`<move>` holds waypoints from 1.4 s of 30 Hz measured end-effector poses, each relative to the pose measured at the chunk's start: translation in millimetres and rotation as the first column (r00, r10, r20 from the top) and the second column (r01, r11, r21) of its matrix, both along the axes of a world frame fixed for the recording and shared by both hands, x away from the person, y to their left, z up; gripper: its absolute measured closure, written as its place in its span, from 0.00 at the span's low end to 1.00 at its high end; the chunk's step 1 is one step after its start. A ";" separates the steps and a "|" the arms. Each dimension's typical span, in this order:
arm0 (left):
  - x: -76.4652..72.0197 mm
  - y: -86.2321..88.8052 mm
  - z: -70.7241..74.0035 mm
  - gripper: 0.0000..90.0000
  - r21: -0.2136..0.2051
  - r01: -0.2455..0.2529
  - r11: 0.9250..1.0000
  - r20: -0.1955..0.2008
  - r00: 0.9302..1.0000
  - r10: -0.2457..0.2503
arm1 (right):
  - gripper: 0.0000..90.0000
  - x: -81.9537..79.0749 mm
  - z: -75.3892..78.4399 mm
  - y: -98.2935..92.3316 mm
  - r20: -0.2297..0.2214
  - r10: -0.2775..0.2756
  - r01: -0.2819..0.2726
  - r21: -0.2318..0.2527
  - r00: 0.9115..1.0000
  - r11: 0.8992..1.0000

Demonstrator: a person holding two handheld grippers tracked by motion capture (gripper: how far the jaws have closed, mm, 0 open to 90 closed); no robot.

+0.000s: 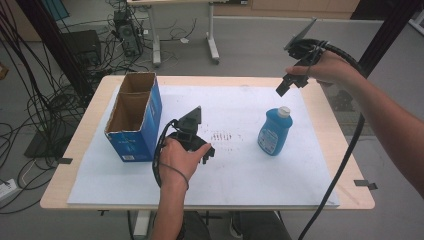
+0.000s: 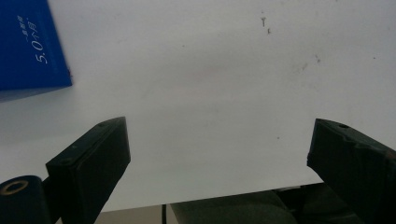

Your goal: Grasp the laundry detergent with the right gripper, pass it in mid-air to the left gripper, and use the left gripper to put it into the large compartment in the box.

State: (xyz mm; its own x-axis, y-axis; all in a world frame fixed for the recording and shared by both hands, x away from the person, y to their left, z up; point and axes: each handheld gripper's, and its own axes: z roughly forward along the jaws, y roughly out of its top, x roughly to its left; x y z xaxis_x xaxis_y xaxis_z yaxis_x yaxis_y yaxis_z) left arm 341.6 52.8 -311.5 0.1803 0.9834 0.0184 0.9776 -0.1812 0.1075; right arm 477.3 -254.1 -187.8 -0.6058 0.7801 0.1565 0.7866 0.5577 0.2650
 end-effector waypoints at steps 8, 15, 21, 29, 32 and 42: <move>-4.0 -4.3 2.3 0.07 -0.003 0.011 1.000 0.012 1.000 -0.011 | 0.12 -25.6 -0.4 -18.2 0.026 0.005 -0.005 0.016 1.000 1.000; -6.0 -6.4 4.0 0.07 -0.003 0.016 1.000 0.018 1.000 -0.016 | 0.11 -46.1 -2.9 -33.2 0.050 0.006 -0.009 0.045 0.999 0.999; -6.5 -8.4 3.7 0.07 -0.002 0.025 1.000 0.016 1.000 -0.025 | 0.11 -60.9 -8.5 -44.5 0.073 0.006 -0.010 0.055 0.997 0.998; -6.6 -7.4 4.3 0.07 0.000 0.026 1.000 0.020 0.999 -0.026 | 0.10 -76.7 -22.9 -58.4 0.093 0.006 -0.013 0.077 0.996 0.997; -6.4 -7.4 2.9 0.07 -0.001 0.024 1.000 0.020 1.000 -0.024 | 0.09 -83.1 -31.2 -63.3 0.102 0.008 -0.016 0.079 0.995 0.997; -6.6 -7.7 2.9 0.07 0.003 0.027 1.000 0.019 0.999 -0.027 | 0.08 -100.5 -51.1 -76.6 0.151 -0.006 -0.015 0.140 0.988 0.990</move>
